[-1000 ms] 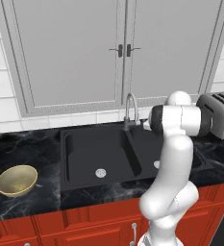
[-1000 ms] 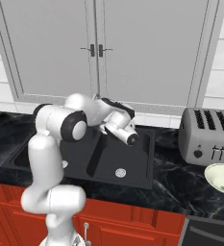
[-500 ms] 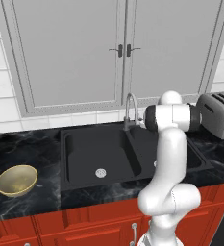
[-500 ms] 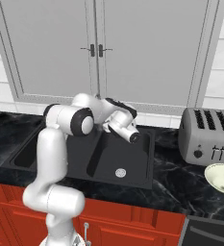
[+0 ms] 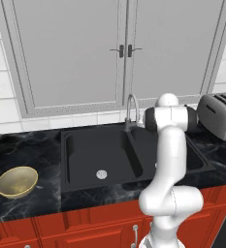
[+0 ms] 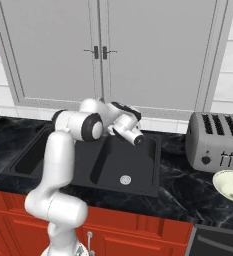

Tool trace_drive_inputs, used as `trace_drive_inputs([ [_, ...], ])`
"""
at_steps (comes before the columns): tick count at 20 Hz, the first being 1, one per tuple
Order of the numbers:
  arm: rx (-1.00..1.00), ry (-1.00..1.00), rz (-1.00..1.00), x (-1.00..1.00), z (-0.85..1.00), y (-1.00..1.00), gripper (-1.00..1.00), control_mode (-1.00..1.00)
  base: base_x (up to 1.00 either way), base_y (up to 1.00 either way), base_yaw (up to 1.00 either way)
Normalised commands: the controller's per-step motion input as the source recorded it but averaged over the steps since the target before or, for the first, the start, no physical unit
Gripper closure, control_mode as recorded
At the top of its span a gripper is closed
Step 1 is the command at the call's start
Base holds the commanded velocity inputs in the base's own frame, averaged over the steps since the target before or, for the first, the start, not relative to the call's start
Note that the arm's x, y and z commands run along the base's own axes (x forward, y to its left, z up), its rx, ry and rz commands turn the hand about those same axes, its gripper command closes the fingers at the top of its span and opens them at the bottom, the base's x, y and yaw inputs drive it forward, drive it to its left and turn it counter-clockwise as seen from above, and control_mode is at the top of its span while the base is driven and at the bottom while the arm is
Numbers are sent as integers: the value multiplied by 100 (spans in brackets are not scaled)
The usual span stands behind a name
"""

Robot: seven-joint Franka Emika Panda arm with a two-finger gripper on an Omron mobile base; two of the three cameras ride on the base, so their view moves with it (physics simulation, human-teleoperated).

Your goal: Rinse each bowl for a few seconds and place them down in the sink or on the counter.

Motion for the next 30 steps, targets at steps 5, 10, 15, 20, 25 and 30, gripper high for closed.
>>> trace_drive_inputs([
  [5, 0, 0, -2, 37, -18, 0, -100, -100, 0, 0, 0],
  [10, 0, 0, -4, 39, -18, 0, -100, -100, 0, 0, 0],
  [15, 0, 0, -5, 36, -20, 0, -100, -100, 0, 0, 0],
  [20, 0, 0, -5, 22, -23, 0, 100, -100, 0, 0, 0],
  [25, 0, 0, -4, 0, -18, -17, 100, -100, 0, 0, 0],
  [30, 2, 0, -3, 0, -12, -40, 100, -100, 0, 0, 0],
])
